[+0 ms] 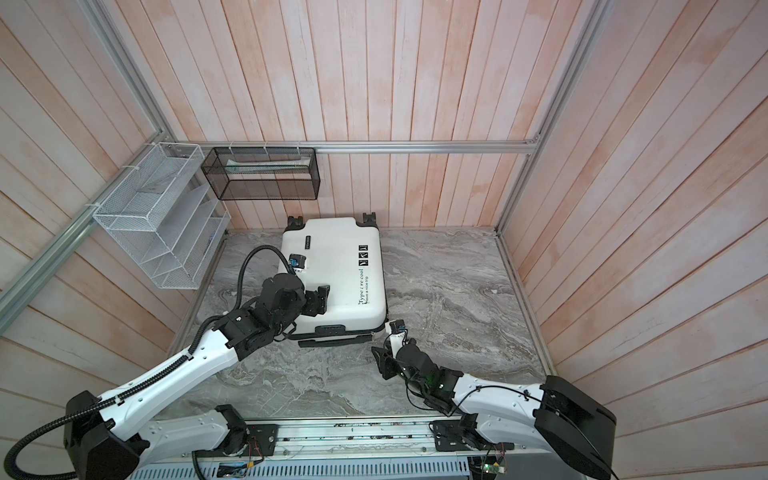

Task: Pack the luggage
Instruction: 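Press the suitcase top with the left gripper while the right grasps a zipper pull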

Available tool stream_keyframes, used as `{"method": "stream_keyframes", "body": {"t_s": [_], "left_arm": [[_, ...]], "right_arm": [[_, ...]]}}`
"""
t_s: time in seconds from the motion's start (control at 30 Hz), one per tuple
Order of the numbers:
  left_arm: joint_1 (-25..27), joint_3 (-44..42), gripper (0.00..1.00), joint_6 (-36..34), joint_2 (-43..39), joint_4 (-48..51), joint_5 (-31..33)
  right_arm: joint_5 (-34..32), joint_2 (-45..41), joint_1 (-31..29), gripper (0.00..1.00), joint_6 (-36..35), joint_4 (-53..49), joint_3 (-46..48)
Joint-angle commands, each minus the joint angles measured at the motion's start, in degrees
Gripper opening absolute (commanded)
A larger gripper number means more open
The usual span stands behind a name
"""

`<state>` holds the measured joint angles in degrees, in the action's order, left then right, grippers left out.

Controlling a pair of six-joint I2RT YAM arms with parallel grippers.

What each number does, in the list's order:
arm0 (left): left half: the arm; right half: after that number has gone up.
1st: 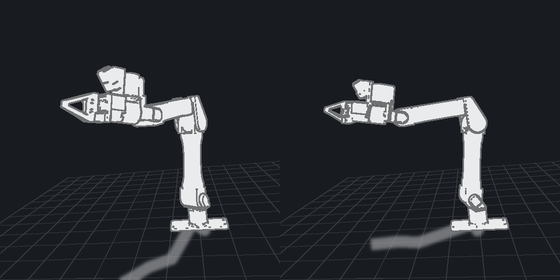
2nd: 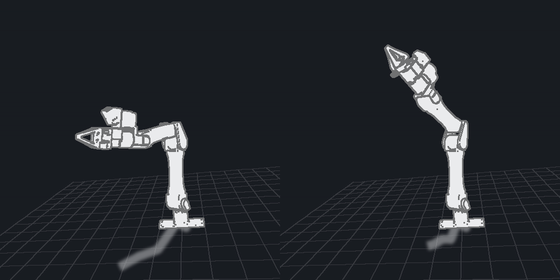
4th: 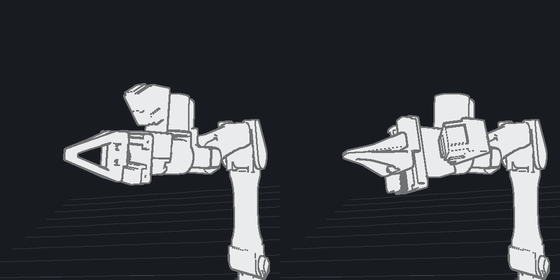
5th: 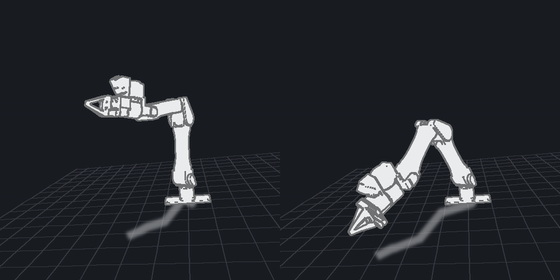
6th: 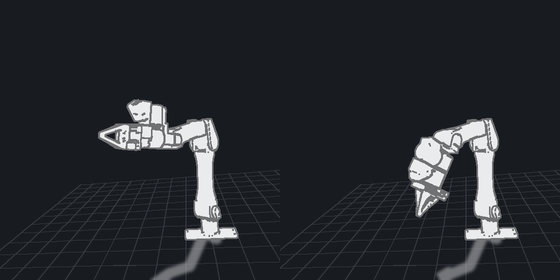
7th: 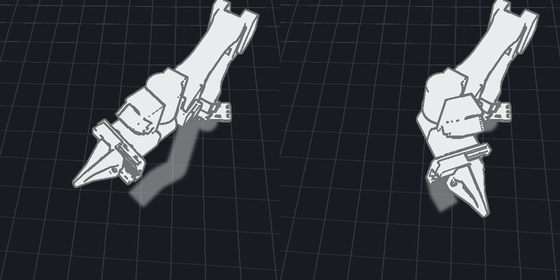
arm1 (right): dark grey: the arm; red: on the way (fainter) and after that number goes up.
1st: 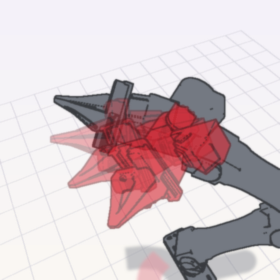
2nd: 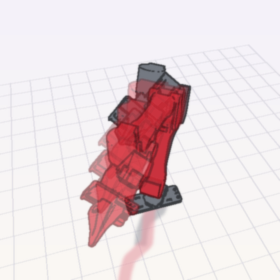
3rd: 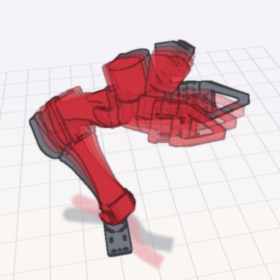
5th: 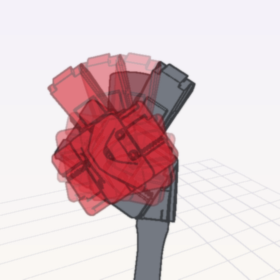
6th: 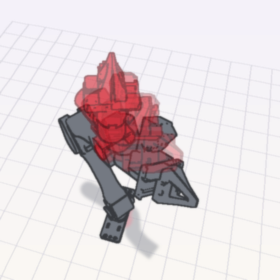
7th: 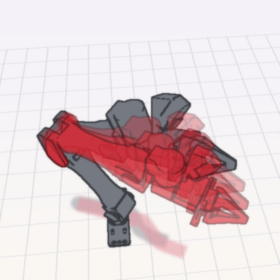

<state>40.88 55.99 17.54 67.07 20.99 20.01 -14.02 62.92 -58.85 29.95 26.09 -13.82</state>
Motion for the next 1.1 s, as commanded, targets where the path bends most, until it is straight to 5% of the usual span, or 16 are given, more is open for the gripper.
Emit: {"method": "stream_keyframes", "body": {"t_s": [0.0,0.73,1.07], "left_arm": [[-0.19,-1.52,0.88,-0.4,0.66,0.1,0.57],[-0.23,-1.58,0.88,0.06,2.89,-1.28,-1.45],[-0.18,-2.13,0.88,-0.07,3.51,-1.66,-1.33]], "right_arm": [[-2.03,2.25,-0.37,0.47,-1.42,4.9,-2.2],[-4.79,11.44,0.0,0.25,-2.36,10.96,-4.37],[-5.32,10.95,1.34,0.0,-1.97,11.04,-3.25]]}}
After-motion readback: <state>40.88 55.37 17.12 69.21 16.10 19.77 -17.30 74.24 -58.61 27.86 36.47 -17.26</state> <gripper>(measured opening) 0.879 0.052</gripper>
